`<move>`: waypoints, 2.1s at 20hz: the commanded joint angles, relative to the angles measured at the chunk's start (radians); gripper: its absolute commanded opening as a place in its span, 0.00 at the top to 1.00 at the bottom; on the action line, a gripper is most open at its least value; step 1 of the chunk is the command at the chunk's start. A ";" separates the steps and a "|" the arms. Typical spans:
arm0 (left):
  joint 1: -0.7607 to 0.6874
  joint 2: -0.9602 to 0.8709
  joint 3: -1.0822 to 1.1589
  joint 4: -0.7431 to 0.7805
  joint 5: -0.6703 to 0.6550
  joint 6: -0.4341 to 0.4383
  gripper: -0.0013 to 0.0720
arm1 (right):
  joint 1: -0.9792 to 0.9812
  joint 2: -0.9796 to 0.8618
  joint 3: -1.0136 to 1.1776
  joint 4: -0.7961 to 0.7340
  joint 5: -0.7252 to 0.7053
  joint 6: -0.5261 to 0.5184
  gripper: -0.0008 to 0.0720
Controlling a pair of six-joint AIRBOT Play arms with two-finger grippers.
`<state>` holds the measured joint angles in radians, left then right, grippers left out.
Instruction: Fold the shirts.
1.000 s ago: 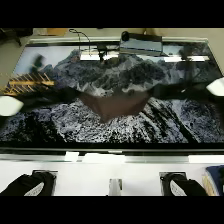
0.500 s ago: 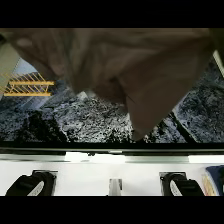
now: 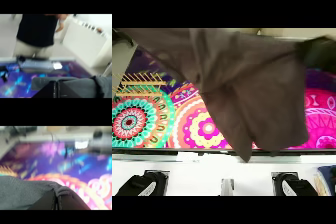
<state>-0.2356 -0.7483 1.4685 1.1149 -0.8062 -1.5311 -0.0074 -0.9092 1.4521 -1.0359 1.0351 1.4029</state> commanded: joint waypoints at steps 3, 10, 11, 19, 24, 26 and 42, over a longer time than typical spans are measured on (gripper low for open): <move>-0.001 -0.082 -0.180 0.056 -0.118 -0.076 0.93 | 0.000 -0.428 0.000 0.146 0.236 0.025 0.94; 0.000 -0.087 -0.307 0.058 -0.118 -0.162 0.93 | -0.001 -0.642 0.002 0.346 0.380 0.057 0.29; 0.000 -0.087 -0.307 0.061 -0.119 -0.161 0.93 | -0.001 -0.617 0.001 0.257 0.421 0.056 0.23; -0.001 -0.089 -0.307 0.068 -0.117 -0.161 0.93 | 0.001 -0.389 -0.555 0.036 0.339 0.101 0.11; -0.002 -0.089 -0.307 0.067 -0.118 -0.162 0.93 | 0.001 -0.389 -0.815 0.221 0.134 0.097 0.11; -0.002 -0.089 -0.307 0.068 -0.118 -0.162 0.93 | 0.008 -0.389 -0.843 0.284 0.089 0.089 0.12; 0.088 -0.049 -0.010 0.068 0.154 -0.143 0.93 | 0.133 -0.032 -0.155 -0.195 -0.177 0.082 0.95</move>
<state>-0.1947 -0.8104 1.3075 1.1824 -0.8116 -1.6611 0.1616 -1.0870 1.0256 -0.9985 0.8772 1.5280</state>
